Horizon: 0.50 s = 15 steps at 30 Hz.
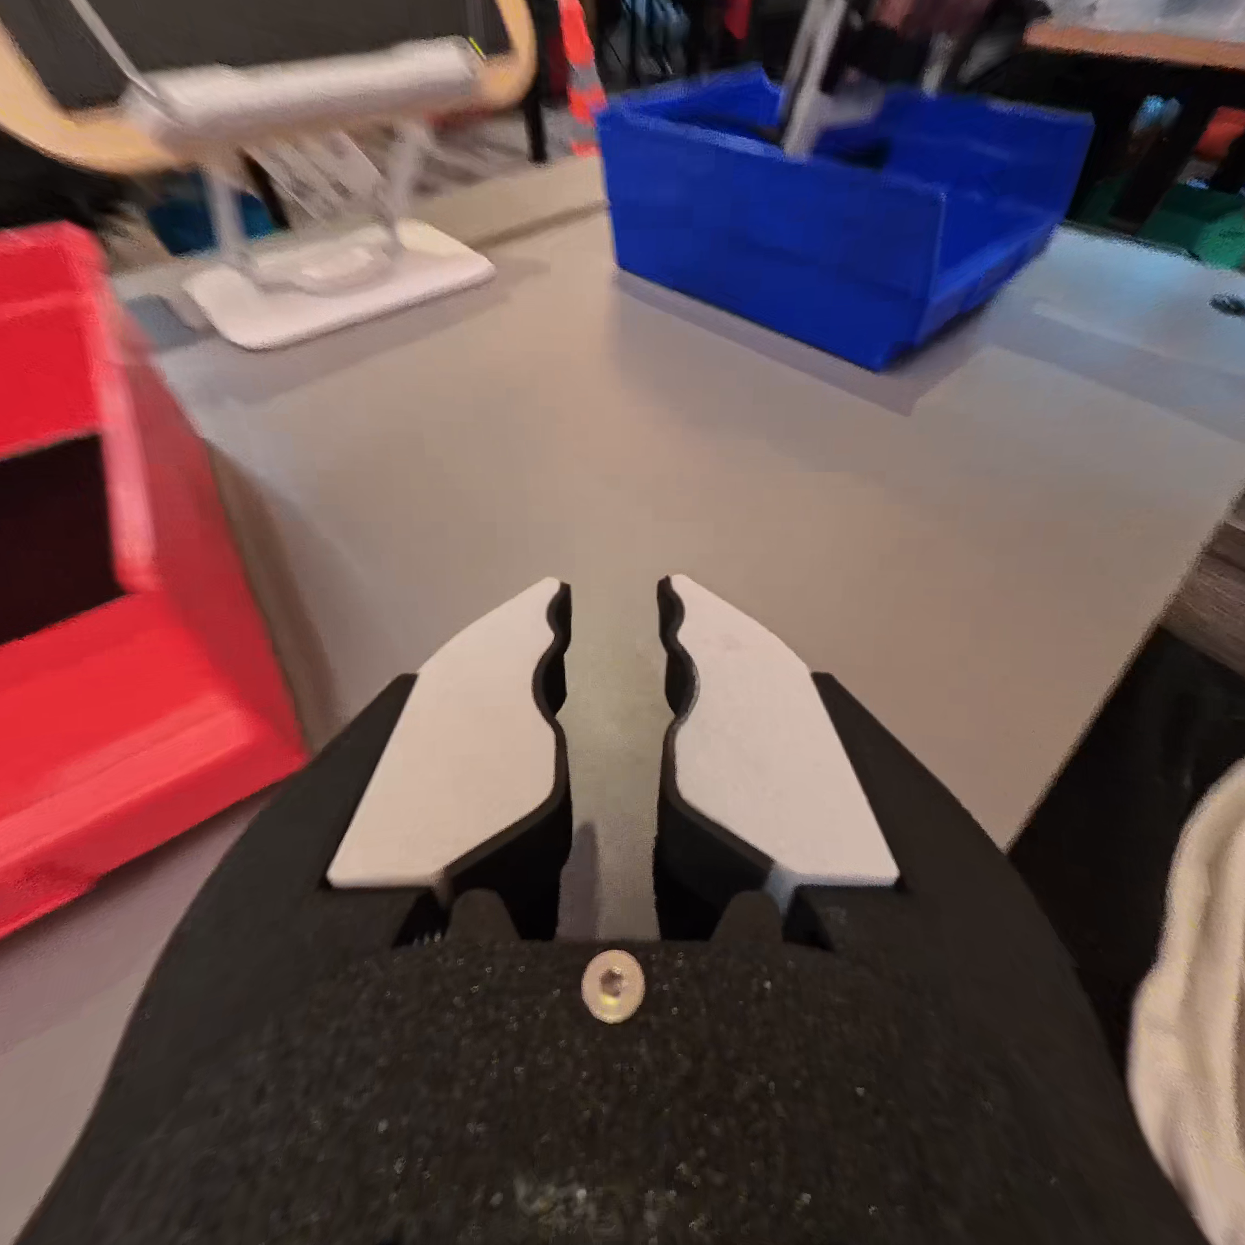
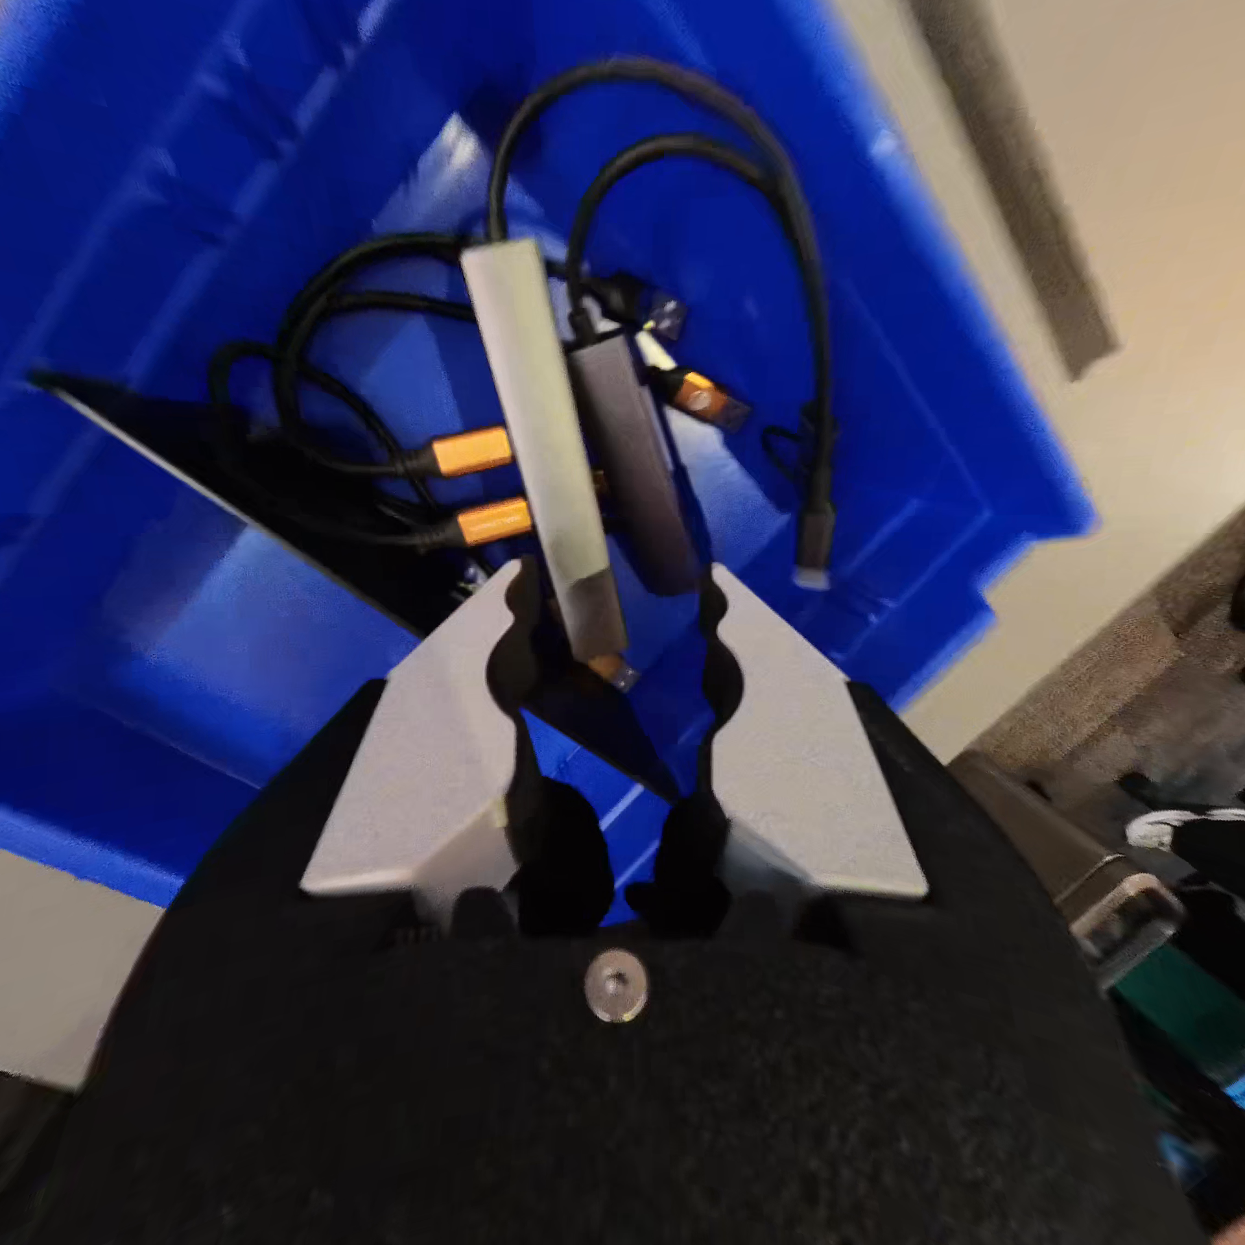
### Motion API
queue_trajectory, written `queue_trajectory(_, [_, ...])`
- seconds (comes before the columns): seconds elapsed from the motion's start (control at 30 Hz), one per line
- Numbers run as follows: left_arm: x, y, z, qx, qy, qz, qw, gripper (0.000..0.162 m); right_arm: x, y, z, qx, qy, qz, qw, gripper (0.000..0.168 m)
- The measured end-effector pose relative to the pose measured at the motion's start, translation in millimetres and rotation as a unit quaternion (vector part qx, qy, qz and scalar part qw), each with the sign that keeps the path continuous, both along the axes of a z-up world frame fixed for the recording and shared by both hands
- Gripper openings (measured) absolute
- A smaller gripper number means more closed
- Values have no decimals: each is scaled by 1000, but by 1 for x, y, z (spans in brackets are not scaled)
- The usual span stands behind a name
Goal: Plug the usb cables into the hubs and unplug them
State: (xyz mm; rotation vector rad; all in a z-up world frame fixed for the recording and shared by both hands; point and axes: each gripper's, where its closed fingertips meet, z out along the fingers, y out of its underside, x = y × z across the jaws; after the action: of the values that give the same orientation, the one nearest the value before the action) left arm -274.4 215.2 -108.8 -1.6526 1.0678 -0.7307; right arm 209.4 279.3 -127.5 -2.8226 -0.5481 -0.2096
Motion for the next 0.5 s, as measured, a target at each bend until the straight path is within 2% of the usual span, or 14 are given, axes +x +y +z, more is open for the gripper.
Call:
queue_trajectory(0.1, [-32, 29, 37, 75, -63, 70, 993, 26, -4, 4, 53, 141, 33, -58, 988, 41])
queue_trajectory(0.17, [-62, 50, 55, 119, -87, 119, 982, 26, -27, -7, 93, 269, 81, -102, 954, 39])
queue_trajectory(0.23, [-94, 73, 57, 136, -76, 165, 974, 26, -64, -35, 110, 370, 120, -111, 915, 38])
queue_trajectory(0.3, [-126, 99, 43, 108, -42, 212, 970, 26, -98, -68, 100, 445, 143, -135, 874, 35])
queue_trajectory(0.4, [-160, 125, 15, 25, -30, 256, 966, 26, -135, -114, 52, 477, 184, -202, 835, 35])
queue_trajectory(0.47, [-170, 133, 3, -28, -39, 267, 962, 26, -149, -137, 23, 491, 191, -225, 820, 33])
queue_trajectory(0.5, [-172, 135, -3, -47, -35, 270, 961, 26, -149, -146, 13, 495, 168, -225, 822, 29])
